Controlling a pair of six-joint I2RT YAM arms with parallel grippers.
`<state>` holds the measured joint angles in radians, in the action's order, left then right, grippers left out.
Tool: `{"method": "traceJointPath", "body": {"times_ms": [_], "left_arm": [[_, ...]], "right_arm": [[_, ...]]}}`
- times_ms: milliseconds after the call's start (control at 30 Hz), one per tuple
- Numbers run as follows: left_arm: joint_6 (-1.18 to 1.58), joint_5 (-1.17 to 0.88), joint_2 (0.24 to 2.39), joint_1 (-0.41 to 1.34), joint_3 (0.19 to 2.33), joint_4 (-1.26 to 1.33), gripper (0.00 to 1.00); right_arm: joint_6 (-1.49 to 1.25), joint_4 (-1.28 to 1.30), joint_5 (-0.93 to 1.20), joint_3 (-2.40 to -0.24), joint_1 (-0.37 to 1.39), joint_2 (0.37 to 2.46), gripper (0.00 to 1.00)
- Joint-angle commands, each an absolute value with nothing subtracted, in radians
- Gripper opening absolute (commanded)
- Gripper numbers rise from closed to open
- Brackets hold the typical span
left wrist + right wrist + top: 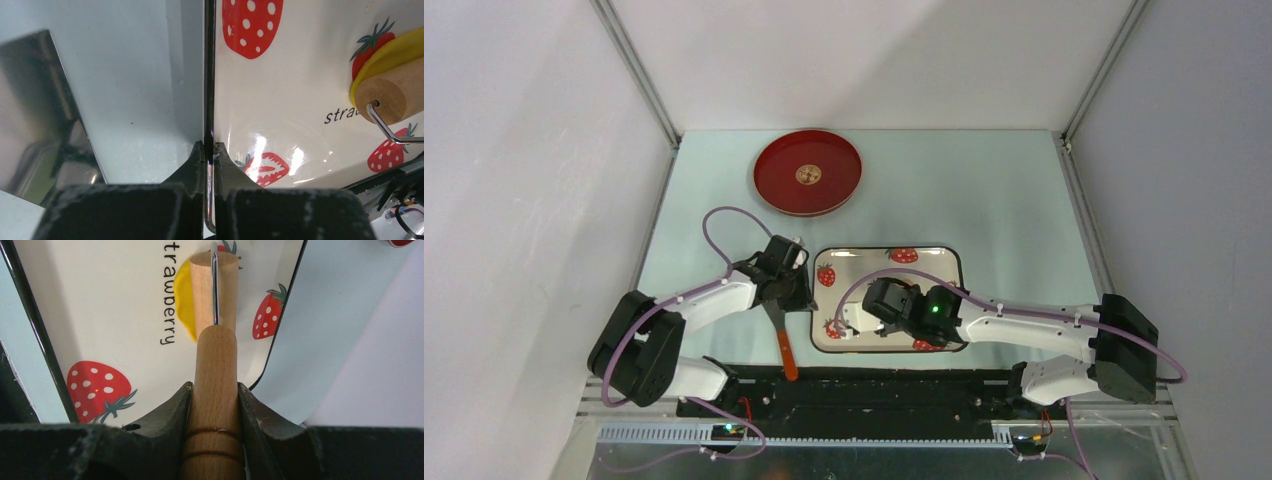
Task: Roll out the dumpling wrappers from the dough
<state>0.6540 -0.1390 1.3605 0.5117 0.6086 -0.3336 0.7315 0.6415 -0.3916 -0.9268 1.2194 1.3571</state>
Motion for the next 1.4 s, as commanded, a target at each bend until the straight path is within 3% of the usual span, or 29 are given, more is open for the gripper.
{"method": "traceJointPath", "body": {"times_ms": [0,433,1367], "left_arm": [[0.591,-0.006,1.39,0.491,0.565,-0.435,0.0],[0.592,-0.004,1.39,0.491,0.565,-0.436,0.0],[0.597,-0.003,1.387,0.491,0.563,-0.435,0.0]], "right_arm": [[0.67,0.8,-0.037,-0.847,1.241,1.426,0.0],[0.723,0.761,0.014,-0.845,1.137,1.494,0.0],[0.603,0.808,0.024,-0.775,1.224,1.342,0.0]]}}
